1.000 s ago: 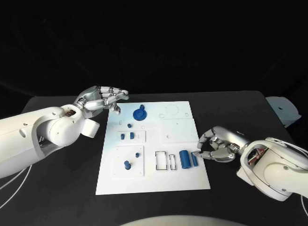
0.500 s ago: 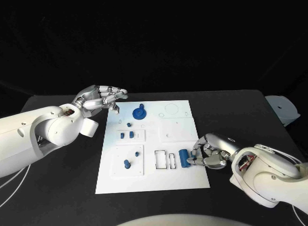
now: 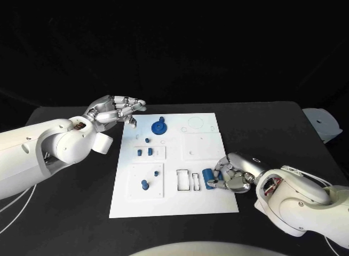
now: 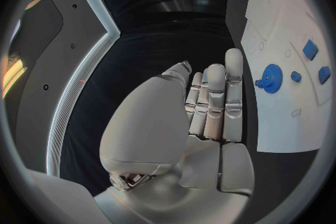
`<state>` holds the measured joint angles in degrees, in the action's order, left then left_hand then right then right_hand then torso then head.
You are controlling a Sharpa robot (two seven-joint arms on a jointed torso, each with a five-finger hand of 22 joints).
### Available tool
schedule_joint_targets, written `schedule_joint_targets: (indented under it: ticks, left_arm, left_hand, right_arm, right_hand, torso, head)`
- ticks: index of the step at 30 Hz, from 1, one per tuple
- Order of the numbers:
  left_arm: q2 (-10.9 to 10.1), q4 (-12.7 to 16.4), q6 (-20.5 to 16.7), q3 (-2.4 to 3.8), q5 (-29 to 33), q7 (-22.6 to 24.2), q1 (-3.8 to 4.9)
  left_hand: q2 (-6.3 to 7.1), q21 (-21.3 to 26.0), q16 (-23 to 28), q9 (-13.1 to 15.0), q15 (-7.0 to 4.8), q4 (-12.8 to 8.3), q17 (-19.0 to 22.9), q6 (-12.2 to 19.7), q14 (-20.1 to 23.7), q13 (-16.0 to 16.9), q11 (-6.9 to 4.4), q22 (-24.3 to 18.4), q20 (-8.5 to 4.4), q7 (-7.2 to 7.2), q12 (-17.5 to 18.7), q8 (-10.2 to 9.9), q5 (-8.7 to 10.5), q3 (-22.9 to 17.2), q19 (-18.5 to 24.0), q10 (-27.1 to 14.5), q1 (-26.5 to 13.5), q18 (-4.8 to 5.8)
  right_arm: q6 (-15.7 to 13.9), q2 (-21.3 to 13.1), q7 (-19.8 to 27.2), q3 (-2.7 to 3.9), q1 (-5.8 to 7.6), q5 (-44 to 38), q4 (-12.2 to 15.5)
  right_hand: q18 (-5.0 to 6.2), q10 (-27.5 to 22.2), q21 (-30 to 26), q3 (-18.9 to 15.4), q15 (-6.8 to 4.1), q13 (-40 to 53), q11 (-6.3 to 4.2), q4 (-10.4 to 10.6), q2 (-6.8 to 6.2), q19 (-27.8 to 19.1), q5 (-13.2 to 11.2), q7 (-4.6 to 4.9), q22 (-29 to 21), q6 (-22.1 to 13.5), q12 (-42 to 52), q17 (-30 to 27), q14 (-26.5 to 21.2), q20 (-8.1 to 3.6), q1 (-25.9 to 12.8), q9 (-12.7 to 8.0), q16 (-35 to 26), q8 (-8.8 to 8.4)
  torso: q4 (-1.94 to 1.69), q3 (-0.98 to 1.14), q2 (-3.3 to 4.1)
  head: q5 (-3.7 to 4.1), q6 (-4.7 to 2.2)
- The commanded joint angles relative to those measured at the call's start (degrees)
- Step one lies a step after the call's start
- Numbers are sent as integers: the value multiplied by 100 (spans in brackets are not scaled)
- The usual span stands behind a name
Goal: Assemble the parts on the task board
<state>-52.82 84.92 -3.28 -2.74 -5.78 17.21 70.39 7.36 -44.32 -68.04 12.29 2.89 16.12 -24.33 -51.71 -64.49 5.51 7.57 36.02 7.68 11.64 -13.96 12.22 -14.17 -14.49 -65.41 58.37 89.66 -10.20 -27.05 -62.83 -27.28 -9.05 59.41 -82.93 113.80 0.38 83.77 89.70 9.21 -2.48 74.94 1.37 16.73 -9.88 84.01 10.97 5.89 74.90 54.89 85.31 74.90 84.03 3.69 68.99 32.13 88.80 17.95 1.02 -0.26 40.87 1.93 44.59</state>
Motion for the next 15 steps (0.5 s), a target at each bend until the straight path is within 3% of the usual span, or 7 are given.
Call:
schedule_joint_targets:
  ticks: [1,15]
  left_arm:
    - [-1,22,70,3,-3,55,1]
    - [-21,41,83,3,-3,40,2]
  left_hand:
    - [62,21,15,-7,-4,-7,6,27,48,2,10,-8,-6,7,-27,32,16,-33,27,-37,17,-35]
    - [67,23,11,-7,-5,-7,11,26,50,4,9,-10,-6,6,-40,44,16,-53,26,-37,9,-36]
  right_arm:
    - [26,50,-86,-1,-26,-113,-48]
    - [181,432,-184,1,-187,-119,-347]
  right_hand:
    - [-38,325,30,-62,-11,1087,-4,6,27,599,42,-6,1510,-19,4,1222,543,-34,-70,10,25,27]
    - [-38,316,30,-190,-13,1081,-9,7,108,599,67,-11,1510,-14,-13,1231,544,-36,-149,28,29,34]
  torso:
    - [-6,-5,4]
    - [0,-2,0]
  head:
    - [-9,3]
    - [-69,37]
